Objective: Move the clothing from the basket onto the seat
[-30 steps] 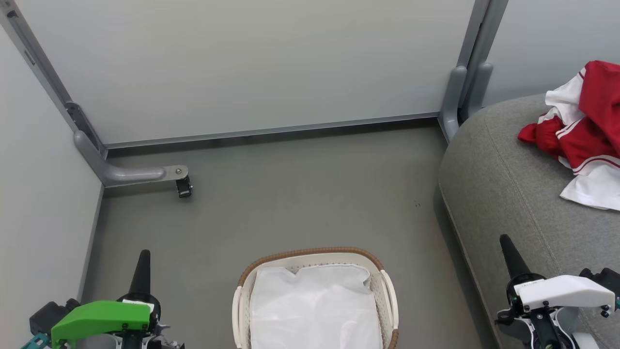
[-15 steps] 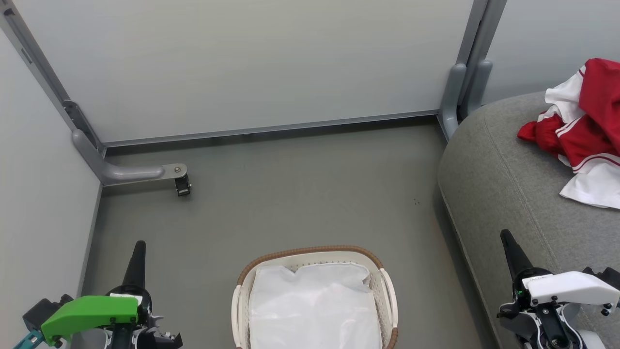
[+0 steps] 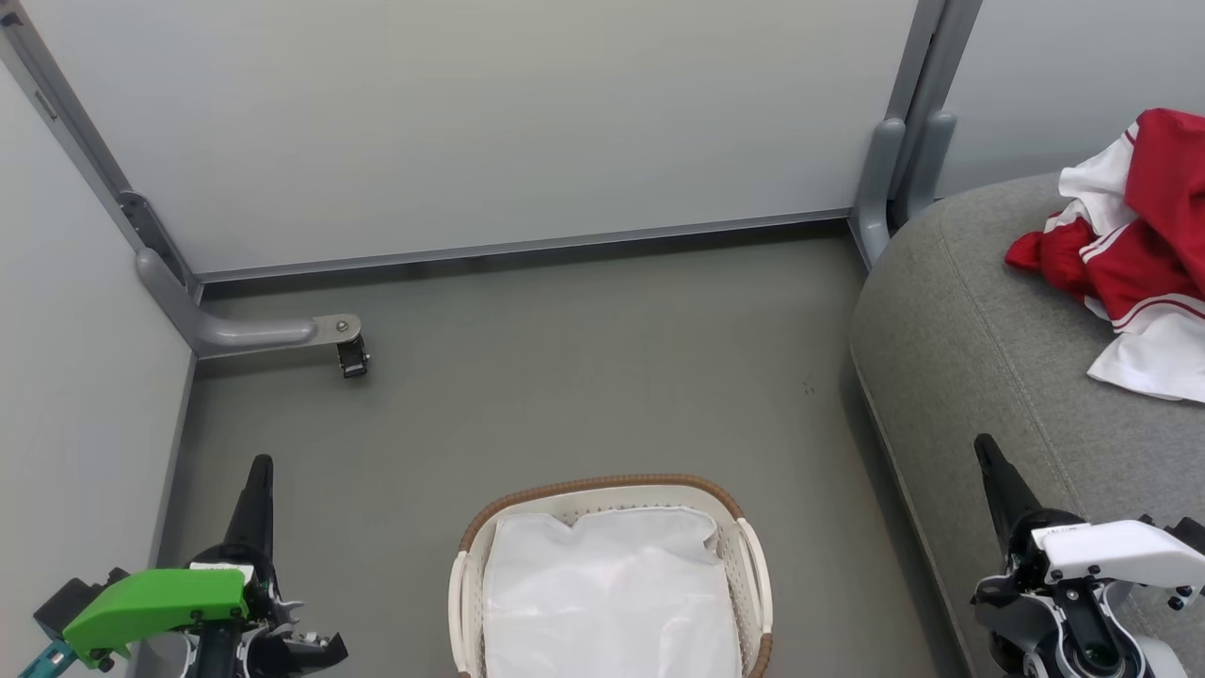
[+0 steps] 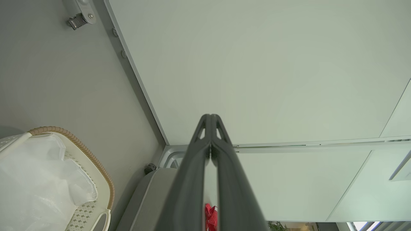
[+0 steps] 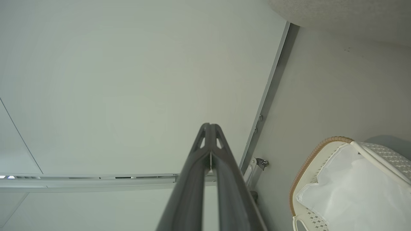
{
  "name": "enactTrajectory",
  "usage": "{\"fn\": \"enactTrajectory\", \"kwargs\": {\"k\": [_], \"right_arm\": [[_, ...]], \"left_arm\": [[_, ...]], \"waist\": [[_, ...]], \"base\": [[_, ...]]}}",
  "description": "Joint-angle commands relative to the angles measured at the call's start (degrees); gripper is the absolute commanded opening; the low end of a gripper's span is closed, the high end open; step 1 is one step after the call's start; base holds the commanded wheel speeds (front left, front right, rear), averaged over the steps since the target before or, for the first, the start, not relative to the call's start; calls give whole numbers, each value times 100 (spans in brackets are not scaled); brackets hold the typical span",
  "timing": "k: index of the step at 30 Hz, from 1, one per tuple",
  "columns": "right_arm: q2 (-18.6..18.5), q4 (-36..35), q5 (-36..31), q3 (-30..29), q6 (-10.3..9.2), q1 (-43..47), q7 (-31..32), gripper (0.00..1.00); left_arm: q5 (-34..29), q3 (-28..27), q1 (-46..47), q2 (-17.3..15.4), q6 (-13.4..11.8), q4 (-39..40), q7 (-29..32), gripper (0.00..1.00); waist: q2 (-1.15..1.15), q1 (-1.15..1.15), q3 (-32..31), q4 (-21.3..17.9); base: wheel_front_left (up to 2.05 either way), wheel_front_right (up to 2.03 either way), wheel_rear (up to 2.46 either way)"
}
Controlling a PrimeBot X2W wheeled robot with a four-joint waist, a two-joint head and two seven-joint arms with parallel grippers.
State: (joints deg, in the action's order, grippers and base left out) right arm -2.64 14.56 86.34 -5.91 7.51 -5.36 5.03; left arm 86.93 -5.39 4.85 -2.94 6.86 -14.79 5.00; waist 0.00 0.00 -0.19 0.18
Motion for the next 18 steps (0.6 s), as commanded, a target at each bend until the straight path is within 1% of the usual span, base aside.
{"fn": "enactTrajectory", "kwargs": {"k": [1,15,18], "right_arm": [[-36,-38,120,-27,-3,-82,36,0],[-40,-72,638,-77,-2,-114,175,0],[-39,-69,618,-75,-2,-111,169,0]], "left_arm": [[121,-36,133,2,40,52,42,0],[574,-139,176,8,85,90,177,0],[556,-134,169,8,84,81,174,0]], "waist": [[0,0,3,-2],[0,0,36,-18],[0,0,37,-18]], "base": [[0,0,0],[0,0,0],[0,0,0]]}}
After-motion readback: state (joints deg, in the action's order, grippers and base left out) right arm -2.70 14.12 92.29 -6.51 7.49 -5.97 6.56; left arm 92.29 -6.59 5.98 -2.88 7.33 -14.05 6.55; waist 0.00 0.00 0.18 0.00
